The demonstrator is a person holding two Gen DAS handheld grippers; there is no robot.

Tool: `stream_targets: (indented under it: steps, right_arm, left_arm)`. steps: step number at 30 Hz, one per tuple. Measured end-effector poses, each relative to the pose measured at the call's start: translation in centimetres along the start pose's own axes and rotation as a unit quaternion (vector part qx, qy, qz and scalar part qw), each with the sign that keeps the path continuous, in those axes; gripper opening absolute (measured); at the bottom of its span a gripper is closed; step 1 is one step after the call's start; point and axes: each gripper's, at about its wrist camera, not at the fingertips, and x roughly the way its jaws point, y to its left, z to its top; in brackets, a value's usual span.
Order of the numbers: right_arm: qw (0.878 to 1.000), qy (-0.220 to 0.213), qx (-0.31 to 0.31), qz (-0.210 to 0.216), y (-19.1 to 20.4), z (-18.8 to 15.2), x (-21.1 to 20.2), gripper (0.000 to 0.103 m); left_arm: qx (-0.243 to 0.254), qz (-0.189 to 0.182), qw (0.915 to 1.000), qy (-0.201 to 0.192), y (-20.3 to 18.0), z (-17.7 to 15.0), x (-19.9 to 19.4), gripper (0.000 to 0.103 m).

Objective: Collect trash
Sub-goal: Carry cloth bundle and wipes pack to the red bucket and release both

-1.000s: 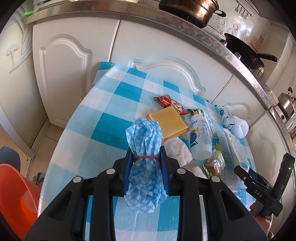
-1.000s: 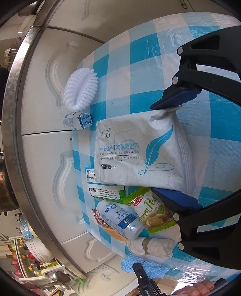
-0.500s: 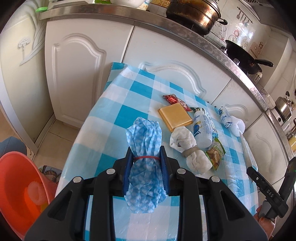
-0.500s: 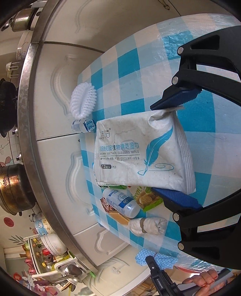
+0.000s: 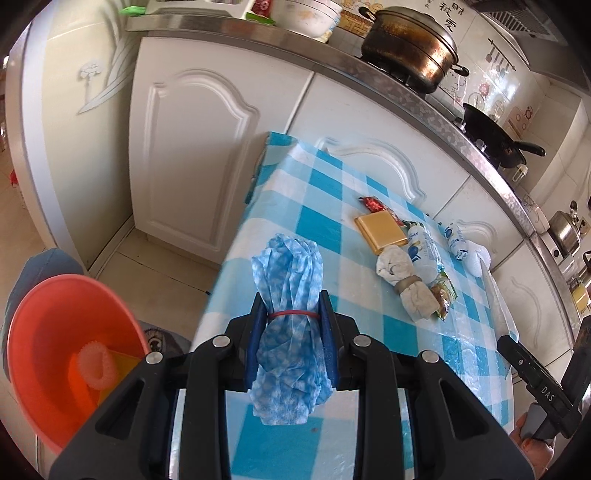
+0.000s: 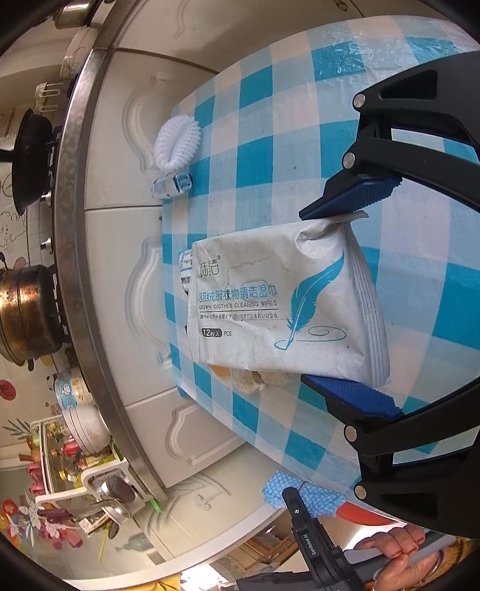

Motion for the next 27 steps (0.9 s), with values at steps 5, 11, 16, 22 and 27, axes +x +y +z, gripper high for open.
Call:
stream_targets:
  steps: [5,11,16,22,27]
  right_arm:
    - [0.999,0.005,-0.028,0.018,3.3,-0.3,0.2,0.08]
    - [0.997,0.015,-0.068,0.038,7.4,-0.9,0.7,0.08]
    - [0.993,0.02,-0.1,0.057,11.0,-1.1,1.1,0.08]
    - [0.986,0.029,-0.142,0.083,15.9,-1.4,1.7,0.08]
    - [0.977,0.039,-0.181,0.108,20.5,-1.9,2.4,0.08]
  left_arm:
    - [-0.015,0.01,0.9998,-0.009,2.5,-0.4,-1.8,0.029]
    - [-0.038,0.02,0.9989,-0.018,5.7,-1.0,-3.5,0.029]
    - [-0.059,0.032,0.9975,-0.024,8.6,-1.6,-4.7,0.029]
    - [-0.085,0.048,0.9948,-0.028,12.0,-2.4,-6.0,0.029]
    - [-0.102,0.061,0.9925,-0.031,14.8,-3.1,-6.7,0.029]
